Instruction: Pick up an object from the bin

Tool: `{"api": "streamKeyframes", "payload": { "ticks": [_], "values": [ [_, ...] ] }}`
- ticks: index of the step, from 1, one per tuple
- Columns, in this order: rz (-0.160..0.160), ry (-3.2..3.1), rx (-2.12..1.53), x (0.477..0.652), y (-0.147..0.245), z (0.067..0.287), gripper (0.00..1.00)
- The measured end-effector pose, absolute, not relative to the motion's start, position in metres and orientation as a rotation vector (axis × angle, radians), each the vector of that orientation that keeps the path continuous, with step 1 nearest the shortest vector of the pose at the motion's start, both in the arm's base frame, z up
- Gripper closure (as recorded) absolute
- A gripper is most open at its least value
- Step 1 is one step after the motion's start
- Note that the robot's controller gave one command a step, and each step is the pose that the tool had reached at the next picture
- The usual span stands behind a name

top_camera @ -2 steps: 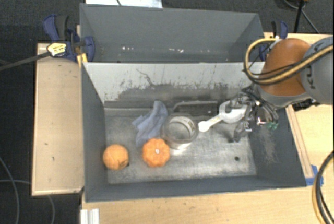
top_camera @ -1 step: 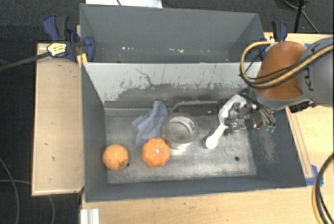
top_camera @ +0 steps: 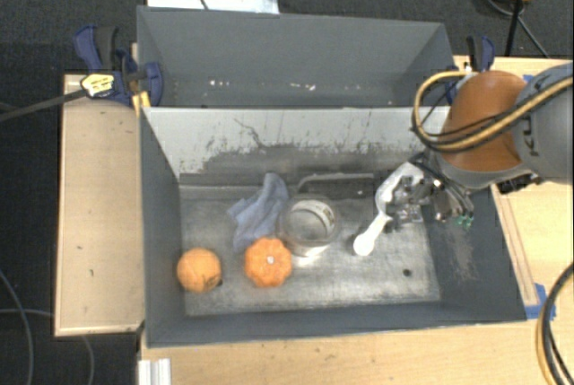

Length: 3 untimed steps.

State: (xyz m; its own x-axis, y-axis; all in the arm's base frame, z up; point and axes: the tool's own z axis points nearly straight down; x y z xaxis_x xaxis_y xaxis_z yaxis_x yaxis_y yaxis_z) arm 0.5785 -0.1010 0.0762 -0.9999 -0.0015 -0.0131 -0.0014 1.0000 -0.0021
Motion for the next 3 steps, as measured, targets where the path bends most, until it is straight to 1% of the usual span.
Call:
{"api": "streamKeyframes", "payload": {
  "ticks": [1, 2, 3],
  "values": [
    [-0.002, 3.131, -0.003, 0.578, -0.101, 0.079, 1.00],
    [0.001, 3.144, -0.004, 0.575, -0.100, 0.098, 1.00],
    [0.000, 3.142, -0.004, 0.576, -0.100, 0.119, 1.00]
  ]
}}
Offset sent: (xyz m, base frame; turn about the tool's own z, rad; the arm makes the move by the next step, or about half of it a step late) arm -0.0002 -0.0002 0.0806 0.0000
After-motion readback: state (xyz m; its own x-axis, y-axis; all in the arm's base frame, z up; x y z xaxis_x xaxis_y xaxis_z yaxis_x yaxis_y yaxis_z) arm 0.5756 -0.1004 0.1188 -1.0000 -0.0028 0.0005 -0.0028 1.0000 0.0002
